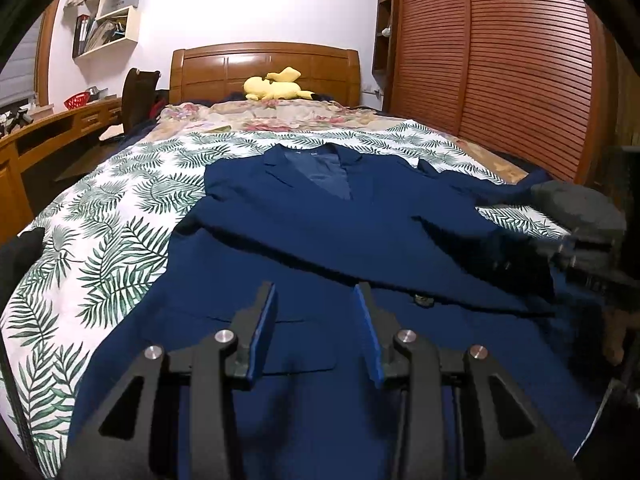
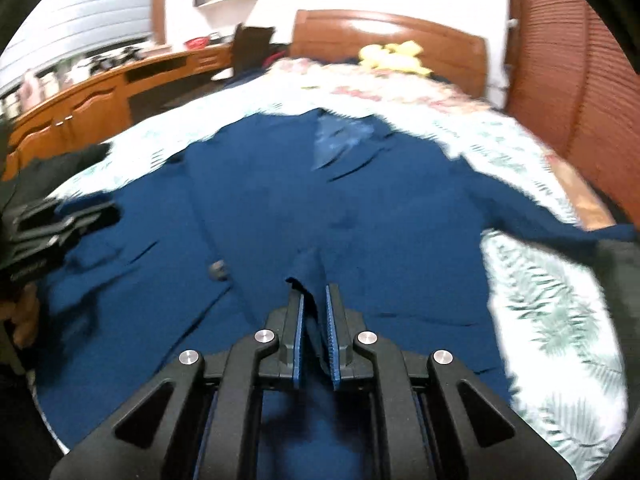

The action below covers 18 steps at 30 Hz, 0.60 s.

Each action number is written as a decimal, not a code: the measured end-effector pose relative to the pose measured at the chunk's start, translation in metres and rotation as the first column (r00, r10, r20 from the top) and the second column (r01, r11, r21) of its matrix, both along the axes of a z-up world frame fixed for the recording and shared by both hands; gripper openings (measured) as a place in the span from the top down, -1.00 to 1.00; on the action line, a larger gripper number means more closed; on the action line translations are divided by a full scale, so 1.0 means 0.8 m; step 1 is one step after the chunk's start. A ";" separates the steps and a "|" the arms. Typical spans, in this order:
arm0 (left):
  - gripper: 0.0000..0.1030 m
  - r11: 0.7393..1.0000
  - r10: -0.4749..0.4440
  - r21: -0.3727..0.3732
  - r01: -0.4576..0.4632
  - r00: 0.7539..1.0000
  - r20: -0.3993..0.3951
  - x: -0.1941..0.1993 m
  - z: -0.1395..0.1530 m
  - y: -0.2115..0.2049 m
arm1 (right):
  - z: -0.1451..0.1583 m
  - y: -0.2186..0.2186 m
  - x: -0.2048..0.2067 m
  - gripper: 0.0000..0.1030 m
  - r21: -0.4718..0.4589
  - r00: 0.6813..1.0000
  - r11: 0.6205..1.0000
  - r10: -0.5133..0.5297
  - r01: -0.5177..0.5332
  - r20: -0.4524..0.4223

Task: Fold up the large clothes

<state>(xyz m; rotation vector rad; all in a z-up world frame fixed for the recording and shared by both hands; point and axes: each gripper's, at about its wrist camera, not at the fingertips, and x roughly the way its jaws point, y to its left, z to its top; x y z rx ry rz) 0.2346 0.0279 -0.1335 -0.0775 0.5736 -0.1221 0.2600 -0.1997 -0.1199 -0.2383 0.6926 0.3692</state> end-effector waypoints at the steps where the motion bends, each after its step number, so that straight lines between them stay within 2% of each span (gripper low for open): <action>1: 0.27 1.000 -0.002 -0.002 0.002 1.000 -0.002 0.000 0.000 0.000 | 0.006 -0.008 0.003 0.85 -0.009 1.000 1.000 -0.028 0.029 0.005; 4: 0.27 1.000 -0.007 -0.005 0.007 1.000 -0.002 0.000 0.000 0.000 | 0.016 -0.031 0.013 0.85 -0.021 0.996 0.995 -0.093 0.093 0.004; 8: 0.27 1.000 -0.014 -0.002 0.014 1.000 0.003 -0.002 0.001 -0.002 | 0.017 -0.060 0.034 0.71 -0.062 0.987 0.986 -0.158 0.158 0.002; 10: 0.27 1.000 -0.020 0.001 0.020 1.000 0.002 -0.002 0.001 -0.003 | 0.017 -0.080 0.050 0.37 -0.072 0.984 0.981 -0.178 0.178 0.007; 11: 0.27 1.000 -0.019 0.005 0.019 1.000 0.001 -0.002 0.001 -0.004 | 0.017 -0.089 0.055 -0.05 -0.072 0.983 0.980 -0.184 0.185 0.011; 12: 0.27 1.000 -0.019 0.009 0.019 1.000 0.000 -0.002 0.001 -0.005 | 0.017 -0.099 0.064 -0.25 -0.073 0.981 0.978 -0.193 0.194 0.016; 15: 0.27 1.000 -0.026 0.015 0.026 1.000 -0.002 -0.002 0.001 -0.008 | 0.013 -0.127 0.097 -0.25 -0.087 0.977 0.974 -0.211 0.209 -0.008; 18: 0.27 0.999 -0.034 0.015 0.034 0.999 -0.006 -0.002 0.000 -0.009 | 0.006 -0.151 0.132 -0.25 -0.143 0.970 0.961 -0.242 0.239 -0.007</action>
